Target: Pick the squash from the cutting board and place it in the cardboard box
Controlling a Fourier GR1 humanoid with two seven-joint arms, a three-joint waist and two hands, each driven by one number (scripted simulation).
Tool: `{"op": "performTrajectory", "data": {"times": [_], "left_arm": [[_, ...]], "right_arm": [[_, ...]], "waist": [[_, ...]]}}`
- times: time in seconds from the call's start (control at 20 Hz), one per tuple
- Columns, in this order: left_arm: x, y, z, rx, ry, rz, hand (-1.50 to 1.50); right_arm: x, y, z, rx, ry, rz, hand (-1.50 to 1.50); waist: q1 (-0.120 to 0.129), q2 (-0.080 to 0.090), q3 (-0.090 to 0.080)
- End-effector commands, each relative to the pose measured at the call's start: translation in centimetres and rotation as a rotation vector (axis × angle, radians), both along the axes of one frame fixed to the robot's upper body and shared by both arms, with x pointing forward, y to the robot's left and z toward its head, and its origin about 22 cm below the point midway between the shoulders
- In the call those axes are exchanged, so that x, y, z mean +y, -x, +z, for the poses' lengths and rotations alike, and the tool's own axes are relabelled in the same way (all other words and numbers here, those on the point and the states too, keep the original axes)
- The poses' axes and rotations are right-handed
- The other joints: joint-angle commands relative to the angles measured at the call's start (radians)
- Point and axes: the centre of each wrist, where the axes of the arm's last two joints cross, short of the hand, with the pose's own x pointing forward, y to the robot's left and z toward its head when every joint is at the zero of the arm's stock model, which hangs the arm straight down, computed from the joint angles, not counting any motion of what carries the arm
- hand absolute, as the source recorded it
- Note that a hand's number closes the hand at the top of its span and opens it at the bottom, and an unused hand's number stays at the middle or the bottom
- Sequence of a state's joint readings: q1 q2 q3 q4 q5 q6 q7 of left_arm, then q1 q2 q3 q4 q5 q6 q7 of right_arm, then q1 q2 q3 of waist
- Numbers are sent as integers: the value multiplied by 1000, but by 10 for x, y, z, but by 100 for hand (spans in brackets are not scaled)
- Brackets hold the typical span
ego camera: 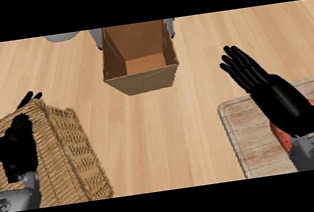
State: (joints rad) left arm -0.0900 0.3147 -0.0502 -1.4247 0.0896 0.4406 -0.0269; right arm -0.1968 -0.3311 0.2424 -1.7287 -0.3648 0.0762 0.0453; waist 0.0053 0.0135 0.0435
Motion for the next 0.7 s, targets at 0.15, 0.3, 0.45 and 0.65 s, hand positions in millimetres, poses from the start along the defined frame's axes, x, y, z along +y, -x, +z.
{"op": "performTrajectory", "data": {"times": [0.15,0.3,0.45,0.65], "left_arm": [[49,18,1,109,-222,-14,0],[36,12,-2,109,-132,-7,0],[59,16,0,167,-210,-3,0],[62,10,9,181,-226,-46,0]], "right_arm": [[-112,8,-20,53,-13,-50,-150],[-115,-5,54,-198,498,30,-150],[-158,17,8,-93,628,8,-150],[-199,41,-59,-97,218,-57,-150]], "waist": [[-10,-7,-38],[-18,-36,-57],[-43,6,-30],[-17,7,-29]]}}
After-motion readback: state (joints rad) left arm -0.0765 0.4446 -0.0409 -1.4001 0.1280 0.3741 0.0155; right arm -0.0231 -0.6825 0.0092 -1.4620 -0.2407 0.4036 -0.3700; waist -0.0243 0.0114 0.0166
